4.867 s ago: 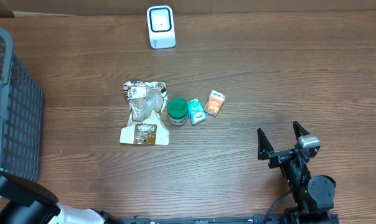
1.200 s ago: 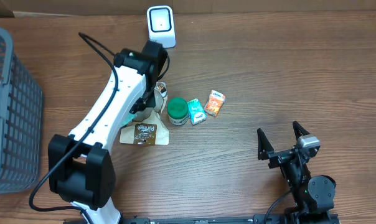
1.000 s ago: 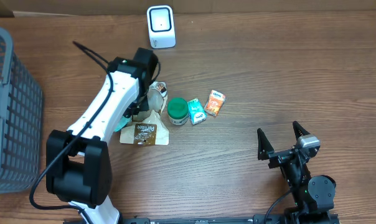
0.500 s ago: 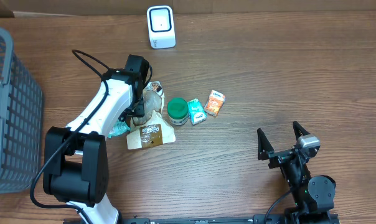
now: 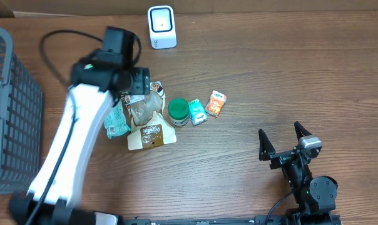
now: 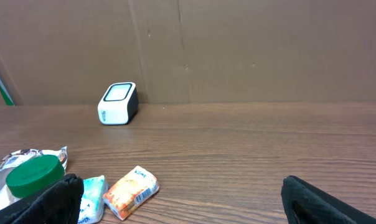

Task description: Scan the item barcode

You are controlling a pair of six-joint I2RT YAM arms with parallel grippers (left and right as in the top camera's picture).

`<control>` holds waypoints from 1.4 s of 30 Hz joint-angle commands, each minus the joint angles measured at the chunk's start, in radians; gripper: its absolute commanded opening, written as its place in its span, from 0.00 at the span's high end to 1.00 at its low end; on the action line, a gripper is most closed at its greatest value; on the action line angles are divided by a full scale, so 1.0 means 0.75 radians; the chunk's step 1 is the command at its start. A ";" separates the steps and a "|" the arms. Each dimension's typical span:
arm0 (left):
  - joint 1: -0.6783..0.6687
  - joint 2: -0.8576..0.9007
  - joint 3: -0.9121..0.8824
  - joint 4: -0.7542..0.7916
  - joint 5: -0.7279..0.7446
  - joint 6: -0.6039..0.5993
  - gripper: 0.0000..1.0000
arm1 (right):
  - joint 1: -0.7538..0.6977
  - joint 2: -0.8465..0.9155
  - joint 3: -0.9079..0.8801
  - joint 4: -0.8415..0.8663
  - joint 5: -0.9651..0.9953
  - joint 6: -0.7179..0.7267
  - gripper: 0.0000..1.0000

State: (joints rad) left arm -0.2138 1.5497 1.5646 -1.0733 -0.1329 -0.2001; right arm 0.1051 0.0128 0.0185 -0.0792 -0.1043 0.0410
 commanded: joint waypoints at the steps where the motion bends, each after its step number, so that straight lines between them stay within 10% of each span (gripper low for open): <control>1: 0.056 -0.130 0.037 -0.010 0.100 0.216 0.12 | -0.005 -0.013 -0.014 0.006 -0.002 0.006 0.00; 19: 0.715 -0.237 0.037 -0.030 0.519 0.476 0.04 | -0.005 -0.013 -0.014 0.006 -0.002 0.006 0.00; 42: 0.758 -0.233 0.037 -0.025 0.509 0.477 0.00 | -0.005 -0.013 -0.014 0.006 -0.002 0.005 0.00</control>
